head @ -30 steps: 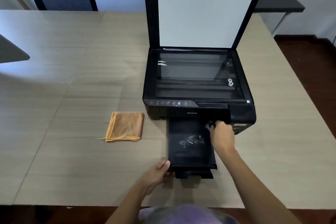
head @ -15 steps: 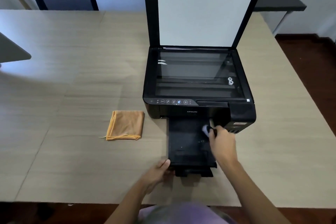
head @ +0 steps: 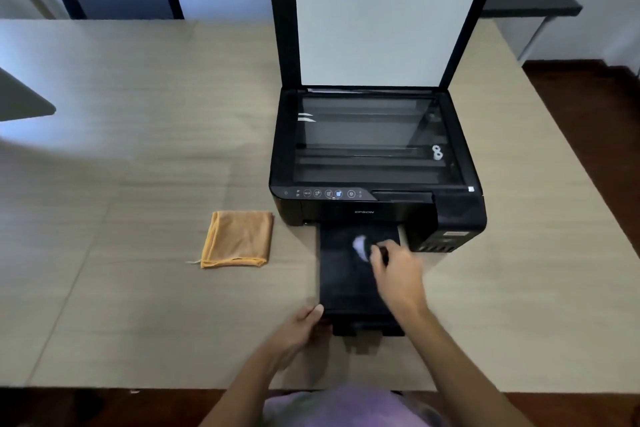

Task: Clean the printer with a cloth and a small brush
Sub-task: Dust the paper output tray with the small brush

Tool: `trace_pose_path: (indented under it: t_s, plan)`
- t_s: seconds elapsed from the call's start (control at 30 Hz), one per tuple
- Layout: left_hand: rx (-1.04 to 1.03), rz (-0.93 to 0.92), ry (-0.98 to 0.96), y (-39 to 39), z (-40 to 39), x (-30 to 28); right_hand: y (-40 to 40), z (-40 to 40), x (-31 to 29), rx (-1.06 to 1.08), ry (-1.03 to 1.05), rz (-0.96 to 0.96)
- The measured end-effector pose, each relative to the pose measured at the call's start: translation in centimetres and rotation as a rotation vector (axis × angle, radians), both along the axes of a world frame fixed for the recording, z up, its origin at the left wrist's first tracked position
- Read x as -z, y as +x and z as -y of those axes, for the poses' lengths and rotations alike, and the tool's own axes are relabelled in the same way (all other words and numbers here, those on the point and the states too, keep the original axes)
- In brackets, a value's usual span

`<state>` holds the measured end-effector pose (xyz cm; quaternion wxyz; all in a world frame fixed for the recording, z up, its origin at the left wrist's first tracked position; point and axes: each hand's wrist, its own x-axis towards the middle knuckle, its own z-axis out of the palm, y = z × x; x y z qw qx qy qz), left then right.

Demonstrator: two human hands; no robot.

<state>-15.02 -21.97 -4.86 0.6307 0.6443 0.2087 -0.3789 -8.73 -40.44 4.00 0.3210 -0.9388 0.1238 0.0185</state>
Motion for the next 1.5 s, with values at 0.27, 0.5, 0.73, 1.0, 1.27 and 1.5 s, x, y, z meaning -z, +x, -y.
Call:
trace_pose_path:
  t_s: [0.27,0.5,0.73,1.0,1.27,1.5]
  plan:
    - [0.014,0.010,0.034,0.0,-0.1,-0.1,0.0,-4.2,3.2,-0.258,-0.186,-0.251]
    - [-0.013,-0.029,-0.028,0.0,-0.3,0.1,0.7,-2.1,1.0,-0.164,0.072,0.052]
    - [-0.063,-0.060,-0.056,-0.1,-0.2,-0.5,5.0,-1.2,2.6,-0.108,-0.240,-0.167]
    - [-0.043,-0.048,-0.010,0.2,-0.1,-0.7,5.3,-6.4,3.0,-0.410,-0.341,-0.103]
    - [-0.008,-0.012,-0.039,0.1,-0.5,-0.4,0.9,-3.4,1.5,-0.879,-0.273,-0.322]
    - [-0.010,-0.049,-0.032,-0.2,-0.6,-0.2,6.5,-4.1,2.7,-0.438,-0.334,-0.122]
